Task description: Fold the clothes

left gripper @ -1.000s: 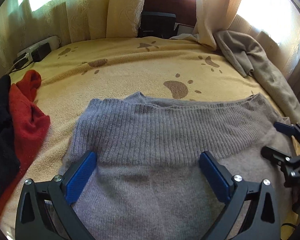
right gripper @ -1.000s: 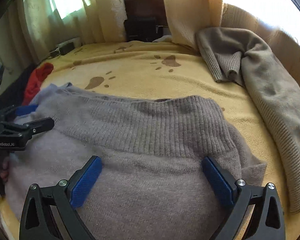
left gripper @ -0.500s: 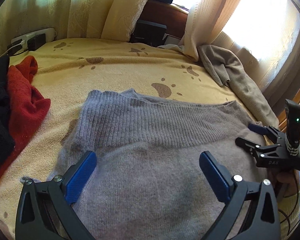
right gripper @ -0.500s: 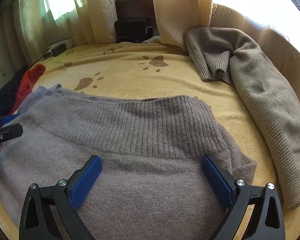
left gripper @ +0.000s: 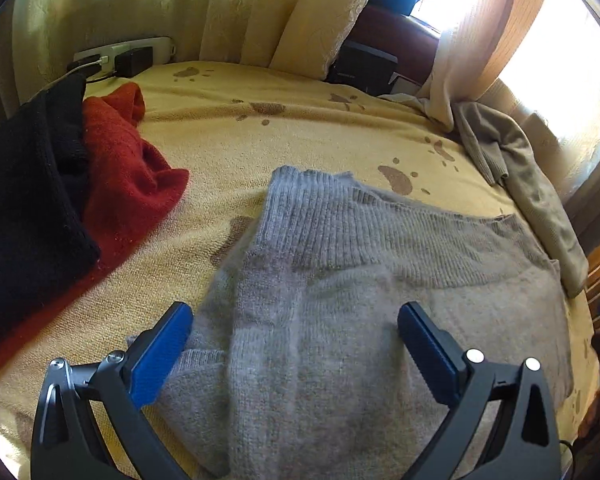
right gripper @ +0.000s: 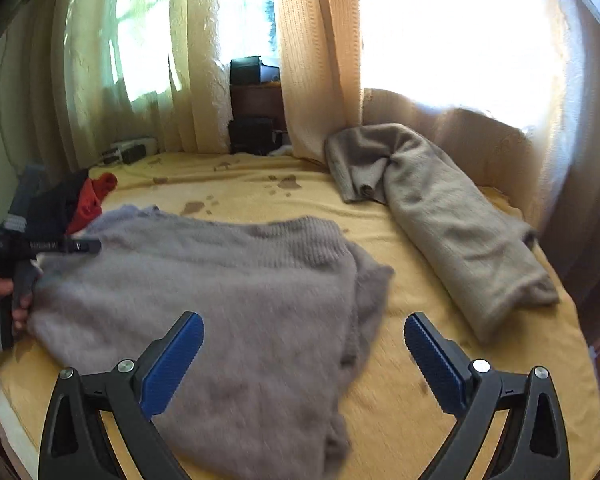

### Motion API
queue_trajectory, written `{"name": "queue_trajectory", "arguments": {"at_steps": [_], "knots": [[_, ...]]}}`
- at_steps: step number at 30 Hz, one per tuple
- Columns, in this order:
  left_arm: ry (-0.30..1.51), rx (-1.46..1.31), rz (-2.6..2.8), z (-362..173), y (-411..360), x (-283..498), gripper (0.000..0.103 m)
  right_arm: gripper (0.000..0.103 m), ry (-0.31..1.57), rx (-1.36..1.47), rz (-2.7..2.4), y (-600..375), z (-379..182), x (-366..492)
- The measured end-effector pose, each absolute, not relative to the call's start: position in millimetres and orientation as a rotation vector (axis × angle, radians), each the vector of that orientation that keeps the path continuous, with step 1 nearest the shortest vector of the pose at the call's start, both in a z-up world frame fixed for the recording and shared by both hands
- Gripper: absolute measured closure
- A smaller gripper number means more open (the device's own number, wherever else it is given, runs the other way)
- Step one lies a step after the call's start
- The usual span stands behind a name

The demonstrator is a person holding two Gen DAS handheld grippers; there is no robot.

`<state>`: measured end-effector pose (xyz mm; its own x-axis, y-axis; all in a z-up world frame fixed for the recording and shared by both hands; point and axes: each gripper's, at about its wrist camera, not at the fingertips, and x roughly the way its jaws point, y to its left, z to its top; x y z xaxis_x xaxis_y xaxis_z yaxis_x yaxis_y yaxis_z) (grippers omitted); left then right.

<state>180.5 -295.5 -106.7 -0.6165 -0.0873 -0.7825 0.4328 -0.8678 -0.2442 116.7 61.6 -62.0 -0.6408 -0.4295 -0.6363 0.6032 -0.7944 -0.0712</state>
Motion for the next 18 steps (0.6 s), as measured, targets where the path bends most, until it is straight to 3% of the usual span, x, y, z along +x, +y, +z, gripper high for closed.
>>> {"name": "queue_trajectory", "arguments": {"at_steps": [4,12,13,15,16,17,18], "knots": [[0.651,1.103,-2.592,-92.8,-284.5,187.3,0.000,0.001,0.307,0.874,-2.359,94.3,-75.8,145.4],[0.504,1.180,-2.605,-102.6,-259.6,173.7,0.000,0.004,0.159,0.867,-2.107,65.4,-76.4,147.0],[0.477,1.190,-2.599,-105.1,-258.9,172.7,0.000,0.012,0.174,0.904,-2.082,60.1,-82.6,144.3],[0.409,1.204,-2.594,-108.1,-255.7,171.4,0.000,0.039,0.179,1.018,-2.070,57.8,-100.1,136.3],[0.374,1.211,-2.592,-109.5,-253.7,170.7,0.000,0.057,0.175,1.066,-2.068,58.1,-107.2,132.3],[0.344,1.220,-2.590,-110.6,-251.8,170.2,0.000,0.067,0.142,1.070,-2.090,66.4,-105.7,128.5],[0.318,1.228,-2.587,-111.5,-250.1,169.8,0.000,0.070,0.149,1.092,-2.105,73.0,-105.7,125.5]]}}
